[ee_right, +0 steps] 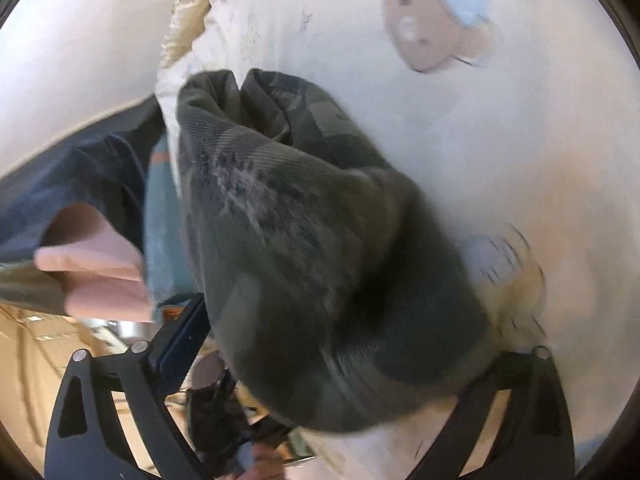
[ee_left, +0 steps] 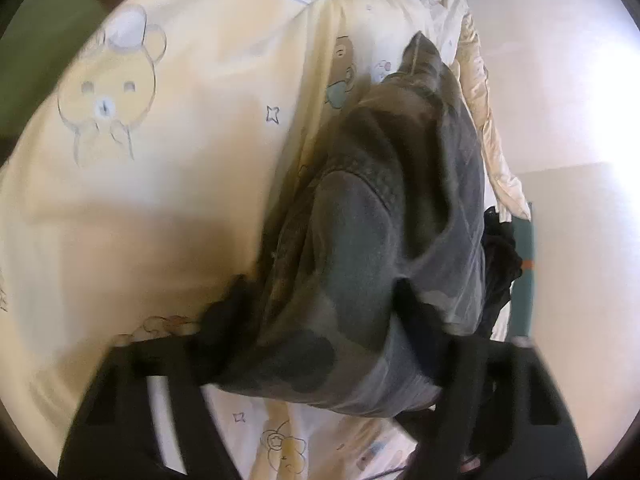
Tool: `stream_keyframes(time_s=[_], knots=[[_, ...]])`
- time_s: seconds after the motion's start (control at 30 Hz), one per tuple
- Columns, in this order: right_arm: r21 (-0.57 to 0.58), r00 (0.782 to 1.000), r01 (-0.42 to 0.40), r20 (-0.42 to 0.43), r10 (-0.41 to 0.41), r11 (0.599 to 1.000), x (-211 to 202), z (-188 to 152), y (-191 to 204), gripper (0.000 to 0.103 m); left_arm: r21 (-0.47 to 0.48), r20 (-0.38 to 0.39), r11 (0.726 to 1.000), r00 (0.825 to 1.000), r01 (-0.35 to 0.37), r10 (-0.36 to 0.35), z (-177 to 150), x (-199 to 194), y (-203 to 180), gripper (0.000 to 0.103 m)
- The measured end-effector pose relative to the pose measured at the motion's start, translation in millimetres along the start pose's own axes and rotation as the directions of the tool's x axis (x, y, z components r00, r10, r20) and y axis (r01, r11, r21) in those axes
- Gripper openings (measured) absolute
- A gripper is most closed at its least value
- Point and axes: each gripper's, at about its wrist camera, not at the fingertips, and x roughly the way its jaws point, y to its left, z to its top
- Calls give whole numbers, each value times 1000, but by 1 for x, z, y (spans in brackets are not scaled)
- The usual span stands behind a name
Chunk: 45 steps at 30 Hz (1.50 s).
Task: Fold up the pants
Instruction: 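Lift the folded bundle with both grippers and carry it toward the chair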
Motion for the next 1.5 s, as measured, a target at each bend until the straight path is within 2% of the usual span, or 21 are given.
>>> stream_keyframes(time_s=[0.03,0.1,0.2,0.27,0.37,0.43,0.47,0.53,0.63,0.73,0.83,0.9,1.0,1.1,1.2,1.37,1.5], knots=[[-27,999,40,8,-40,999,0,3,8,67,5,-8,1000,1000,8,-8,0,0,-2,33],[-65,997,78,16,-77,995,-4,3,20,48,0,-22,1000,1000,10,-10,1,-4,-7,24],[-117,997,81,22,-79,990,-21,-4,40,37,-15,-21,999,998,52,-52,2,-18,-17,21],[-146,998,57,41,-51,988,-42,-10,59,35,-17,-22,995,995,100,-101,-2,-37,-29,20],[-177,998,36,50,-28,983,-64,-18,90,33,-22,-15,993,993,117,-118,-6,-64,-40,19],[-198,999,32,31,-26,980,-71,-26,107,33,-65,-9,990,992,124,-125,-6,-83,-36,17],[-203,999,34,20,-30,979,-74,-30,113,33,-81,2,991,994,110,-110,-5,-94,-35,11],[-213,998,64,8,-63,975,-78,-40,123,33,-59,-7,992,994,108,-108,-3,-103,-39,11],[-186,996,89,-4,-91,979,-79,-47,112,33,-2,-20,998,998,63,-63,-2,-101,-37,10],[-158,993,119,-9,-121,980,-74,-48,88,33,-54,-50,998,998,40,-43,-10,-88,-22,7],[-128,993,113,-18,-116,985,-78,-53,77,32,-46,-28,997,997,64,-65,-24,-102,-28,7],[-131,996,85,-17,-88,988,-86,-56,84,31,-54,-10,992,993,117,-118,-28,-120,-37,6],[-132,999,47,-12,-49,990,-104,-64,106,31,-51,13,982,983,184,-184,-22,-149,-60,6],[-169,1000,10,-6,-11,986,-122,-74,147,31,-35,45,967,967,252,-251,-9,-181,-87,6],[-201,1000,-20,-11,18,979,-131,-82,189,31,-27,70,957,956,288,-286,4,-207,-104,6],[-256,997,-64,-56,51,965,-118,-98,242,31,2,126,951,944,308,-305,33,-256,-114,6],[-288,991,-99,-112,69,953,-80,-116,275,31,12,193,960,942,279,-276,68,-304,-93,6]])
